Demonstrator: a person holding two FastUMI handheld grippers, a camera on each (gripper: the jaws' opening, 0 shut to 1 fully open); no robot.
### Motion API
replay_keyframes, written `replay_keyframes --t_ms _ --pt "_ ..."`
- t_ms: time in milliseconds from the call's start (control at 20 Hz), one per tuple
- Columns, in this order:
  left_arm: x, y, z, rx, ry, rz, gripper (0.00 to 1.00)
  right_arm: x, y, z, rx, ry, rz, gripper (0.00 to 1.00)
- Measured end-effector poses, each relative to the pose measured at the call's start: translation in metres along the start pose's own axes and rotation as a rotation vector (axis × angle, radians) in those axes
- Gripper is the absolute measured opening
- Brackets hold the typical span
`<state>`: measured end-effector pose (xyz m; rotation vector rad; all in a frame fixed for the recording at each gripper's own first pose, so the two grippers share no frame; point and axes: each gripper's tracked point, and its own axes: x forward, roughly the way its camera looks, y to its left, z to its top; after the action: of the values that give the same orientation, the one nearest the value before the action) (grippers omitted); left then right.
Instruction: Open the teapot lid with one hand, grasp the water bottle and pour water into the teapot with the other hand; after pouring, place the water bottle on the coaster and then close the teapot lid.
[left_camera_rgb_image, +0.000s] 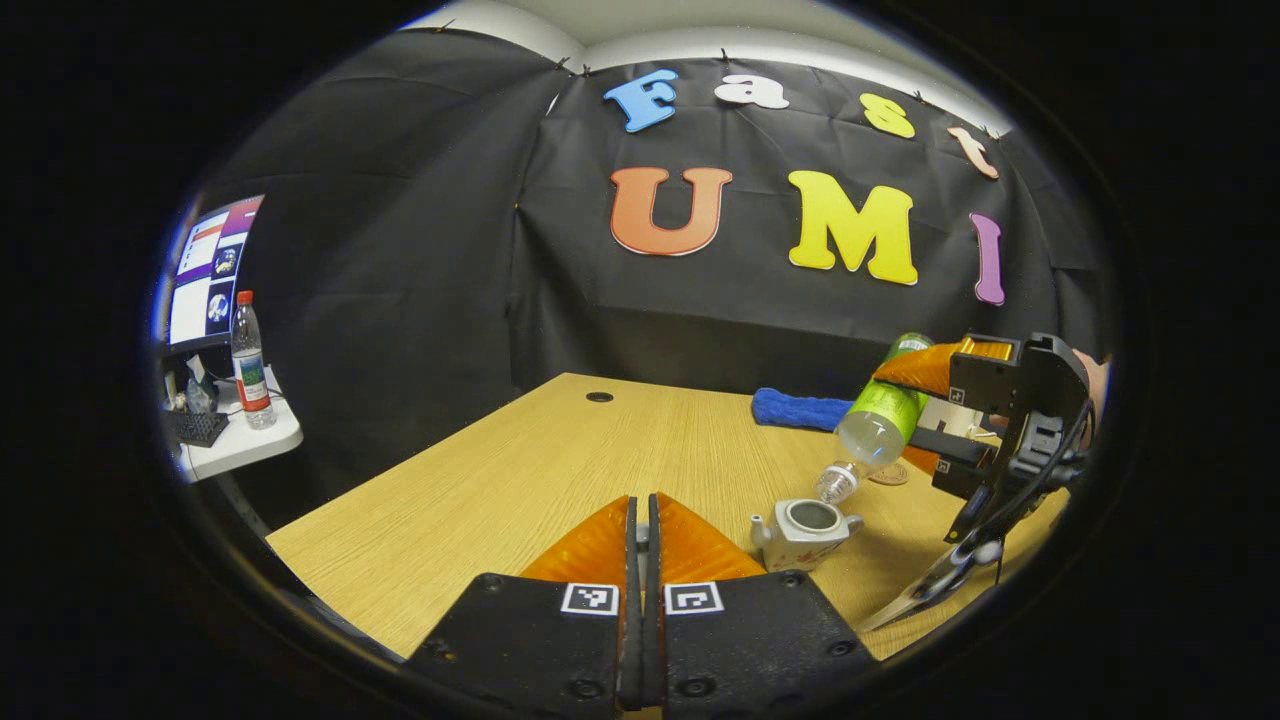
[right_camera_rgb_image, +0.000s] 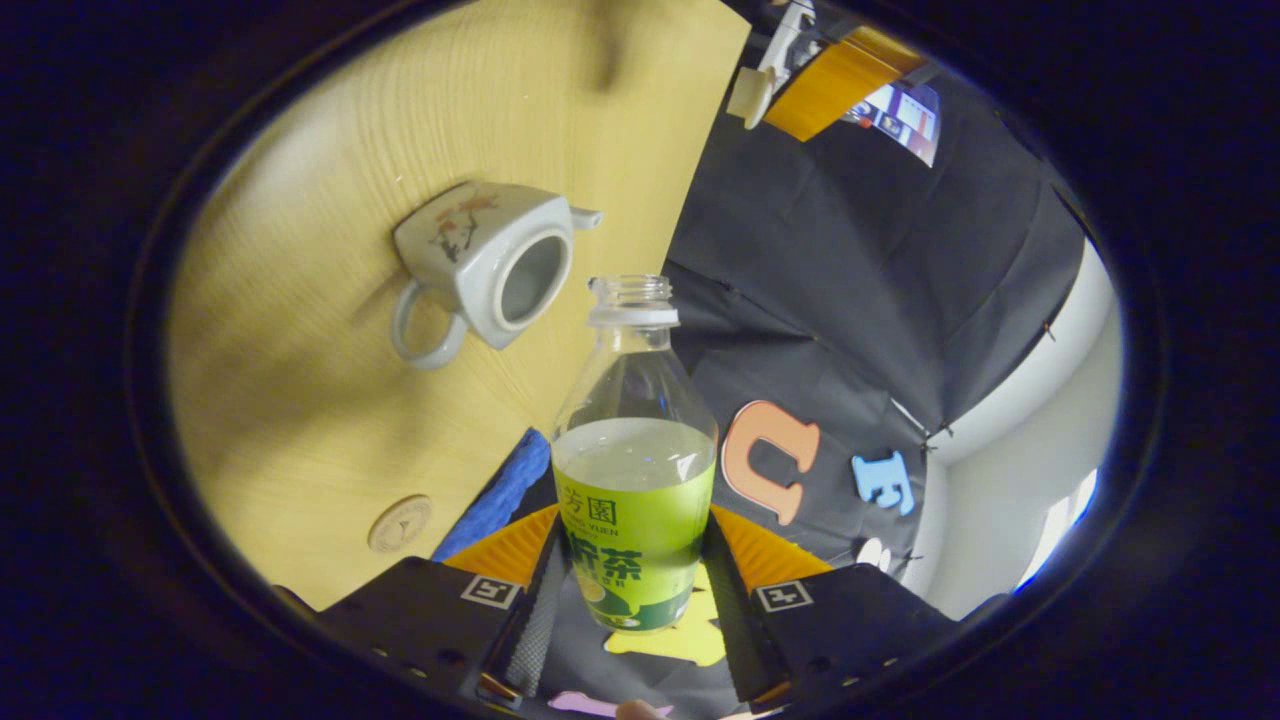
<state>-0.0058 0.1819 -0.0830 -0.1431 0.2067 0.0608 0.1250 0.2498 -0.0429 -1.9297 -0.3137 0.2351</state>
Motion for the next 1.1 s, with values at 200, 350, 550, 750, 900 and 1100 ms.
replay_keyframes --t_ms 200,350,550,750,900,1100 --pt "0.001 -0.008 0.002 0.007 -0.004 -0.009 0.03 -0.009 0.027 -0.007 0.379 0.026 0.153 0.73" --pt "0.002 -0.024 0.006 0.024 -0.012 -0.027 0.03 -0.018 0.023 -0.017 0.673 0.036 0.202 0.73" --pt "0.003 -0.049 0.01 0.028 -0.025 -0.072 0.03 -0.019 0.02 -0.053 1.197 0.078 0.185 0.73" --pt "0.002 -0.056 0.011 0.053 -0.026 -0.084 0.03 0.007 0.008 -0.118 1.761 0.116 0.108 0.7" --pt "0.002 -0.052 0.012 0.06 -0.029 -0.073 0.03 0.035 0.044 -0.136 1.91 0.178 0.094 0.7" --pt "0.0 -0.064 0.016 0.07 -0.043 -0.091 0.03 0.066 0.078 -0.139 1.971 0.223 0.12 0.7"
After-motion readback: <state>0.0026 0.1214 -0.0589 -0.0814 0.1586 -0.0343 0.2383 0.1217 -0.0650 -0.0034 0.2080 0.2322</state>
